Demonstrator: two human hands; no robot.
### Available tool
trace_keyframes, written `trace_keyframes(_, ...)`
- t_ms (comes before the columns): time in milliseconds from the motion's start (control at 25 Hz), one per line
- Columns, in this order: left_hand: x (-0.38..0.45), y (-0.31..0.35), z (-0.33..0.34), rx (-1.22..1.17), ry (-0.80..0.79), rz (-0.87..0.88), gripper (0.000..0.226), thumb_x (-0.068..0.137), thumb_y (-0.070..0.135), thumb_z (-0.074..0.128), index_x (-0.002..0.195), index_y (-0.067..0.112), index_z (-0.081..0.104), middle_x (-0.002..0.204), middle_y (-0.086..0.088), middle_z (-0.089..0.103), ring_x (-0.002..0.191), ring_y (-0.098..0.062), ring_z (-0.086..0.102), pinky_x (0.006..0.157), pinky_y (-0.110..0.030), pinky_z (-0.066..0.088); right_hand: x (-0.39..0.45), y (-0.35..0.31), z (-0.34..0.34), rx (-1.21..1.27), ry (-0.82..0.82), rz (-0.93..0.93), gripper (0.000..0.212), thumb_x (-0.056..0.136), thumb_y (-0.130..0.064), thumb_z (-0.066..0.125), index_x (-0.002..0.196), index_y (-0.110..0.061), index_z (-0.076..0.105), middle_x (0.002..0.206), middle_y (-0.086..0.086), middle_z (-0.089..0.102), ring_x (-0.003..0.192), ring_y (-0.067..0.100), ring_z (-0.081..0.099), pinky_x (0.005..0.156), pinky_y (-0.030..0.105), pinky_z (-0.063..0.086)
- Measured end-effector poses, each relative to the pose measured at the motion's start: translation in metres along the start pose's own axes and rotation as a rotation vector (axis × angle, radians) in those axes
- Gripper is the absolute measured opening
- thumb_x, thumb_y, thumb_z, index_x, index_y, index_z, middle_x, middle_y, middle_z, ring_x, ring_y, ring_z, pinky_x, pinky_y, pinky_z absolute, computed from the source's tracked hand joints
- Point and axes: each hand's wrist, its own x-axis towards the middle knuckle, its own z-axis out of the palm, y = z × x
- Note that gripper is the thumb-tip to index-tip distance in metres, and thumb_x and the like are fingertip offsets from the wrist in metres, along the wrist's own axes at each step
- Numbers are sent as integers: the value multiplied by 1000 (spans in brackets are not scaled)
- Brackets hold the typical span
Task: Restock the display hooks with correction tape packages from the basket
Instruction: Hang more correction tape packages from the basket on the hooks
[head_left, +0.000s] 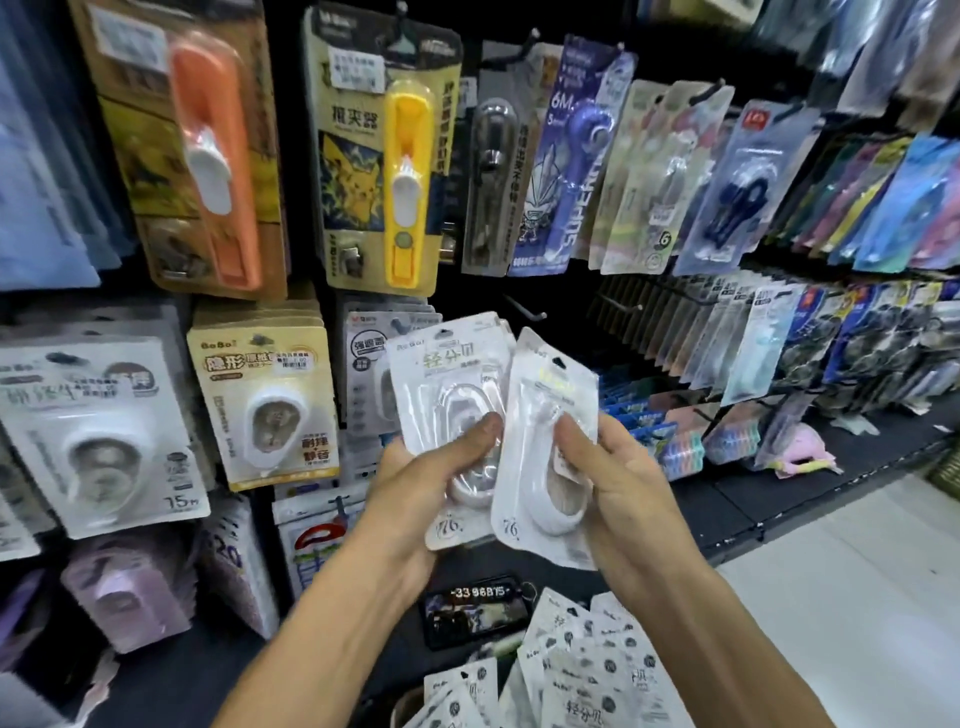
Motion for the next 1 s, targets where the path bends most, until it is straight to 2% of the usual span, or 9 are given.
trace_keyframes(120,4,23,-13,166,-82,136,60,59,24,97,114,15,74,101,-9,80,91,-28,78,70,-35,64,19,-15,-8,-46,-57,-131,44,85,-21,74,128,-18,66,123,12,72,109,32,71,80,41,61)
trace_keyframes(280,-4,12,-22,414,-73,226,50,51,38,99,96,35,77,92,3,81,83,-16,78,65,-19,59,49,-37,-12,-321,-57,-213,43,83,-19,77,122,-33,68,116,4,76,104,26,74,79,37,62)
trace_keyframes(400,-7,19,-30,342,-103,346,51,53,40,94,101,36,76,100,-2,81,92,-21,78,73,-24,61,62,-45,-14,-517,78,-204,55,77,-28,86,122,-35,56,105,-3,78,93,18,76,77,38,59)
trace_keyframes(520,0,27,-28,272,-89,456,47,53,40,90,98,36,77,99,-3,80,89,-20,78,72,-21,60,61,-38,-18,-578,128,-238,58,63,-47,91,105,-34,53,98,-6,78,82,15,76,68,36,56)
trace_keyframes(680,10,28,-19,221,-55,495,42,58,40,88,98,38,78,100,0,80,92,-20,78,73,-22,60,67,-32,-8,-678,198,-278,44,78,-44,84,111,-42,55,96,-6,77,76,9,74,66,36,57)
trace_keyframes(800,19,26,-15,182,-26,490,47,58,39,89,103,37,77,105,1,80,96,-19,77,74,-24,60,73,-34,7,-1078,275,-330,39,92,-47,67,126,-32,55,116,-7,66,95,6,65,78,34,52)
trace_keyframes(840,21,26,-13,172,-30,476,47,58,39,89,103,36,77,105,2,80,96,-19,77,73,-24,60,67,-31,11,-1047,254,-373,41,92,-52,62,126,-31,57,123,-7,62,104,7,61,84,32,52)
trace_keyframes(920,25,24,-10,215,-42,475,48,58,40,89,104,32,77,103,3,80,94,-17,77,72,-22,60,46,-22,18,-796,86,-393,43,84,-61,63,118,-35,62,120,-10,62,106,3,62,84,21,53)
trace_keyframes(1000,26,21,-4,264,-84,485,45,62,36,92,104,29,76,101,4,81,91,-14,78,70,-19,59,30,-14,19,-595,-127,-327,39,80,-55,71,114,-37,66,117,-12,67,105,6,67,84,20,54)
